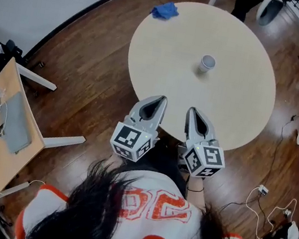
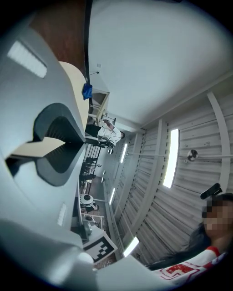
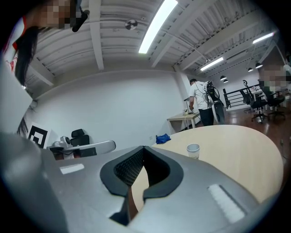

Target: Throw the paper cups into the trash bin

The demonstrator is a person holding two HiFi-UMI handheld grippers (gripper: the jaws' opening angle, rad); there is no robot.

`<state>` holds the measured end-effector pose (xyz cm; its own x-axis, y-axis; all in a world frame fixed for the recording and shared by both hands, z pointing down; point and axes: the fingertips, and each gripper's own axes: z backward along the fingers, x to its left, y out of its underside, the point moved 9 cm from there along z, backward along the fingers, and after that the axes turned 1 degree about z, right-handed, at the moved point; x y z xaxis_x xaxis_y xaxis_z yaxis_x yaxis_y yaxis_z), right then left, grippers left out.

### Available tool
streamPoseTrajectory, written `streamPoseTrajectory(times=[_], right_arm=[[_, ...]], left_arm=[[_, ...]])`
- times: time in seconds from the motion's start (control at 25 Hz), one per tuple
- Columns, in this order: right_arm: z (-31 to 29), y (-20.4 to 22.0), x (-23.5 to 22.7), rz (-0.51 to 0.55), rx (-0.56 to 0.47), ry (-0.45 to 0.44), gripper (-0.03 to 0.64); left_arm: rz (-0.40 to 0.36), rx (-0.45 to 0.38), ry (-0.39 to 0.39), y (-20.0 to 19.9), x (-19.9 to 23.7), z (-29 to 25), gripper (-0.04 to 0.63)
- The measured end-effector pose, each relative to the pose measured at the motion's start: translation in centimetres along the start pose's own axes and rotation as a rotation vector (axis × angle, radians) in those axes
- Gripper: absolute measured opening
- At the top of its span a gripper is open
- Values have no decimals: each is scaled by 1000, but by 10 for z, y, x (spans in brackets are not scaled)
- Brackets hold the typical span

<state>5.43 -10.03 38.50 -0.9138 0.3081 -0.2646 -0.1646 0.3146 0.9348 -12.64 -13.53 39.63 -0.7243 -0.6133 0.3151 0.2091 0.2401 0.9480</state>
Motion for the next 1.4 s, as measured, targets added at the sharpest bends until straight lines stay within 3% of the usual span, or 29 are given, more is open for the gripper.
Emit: streamPoseTrajectory(times=[0.28,0.72,0.96,1.04,1.4], right_arm=[[-18,-4,-24,12,30,-12,2],[-83,-11,-106,182,144,-27,2],[-138,-10,-139,300,243,-66,3],[-158,-6,-150,340,286,-82,62],[-223,23,-194,480,526,-71,99]], left_arm=[[8,1,-19,-1,3,-24,0],[-54,28,-27,1,-1,-65,0],[-59,37,-47,-1,1,-75,0],[-60,40,-58,-1,3,-77,0],[-41,61,-100,1,12,-78,0]])
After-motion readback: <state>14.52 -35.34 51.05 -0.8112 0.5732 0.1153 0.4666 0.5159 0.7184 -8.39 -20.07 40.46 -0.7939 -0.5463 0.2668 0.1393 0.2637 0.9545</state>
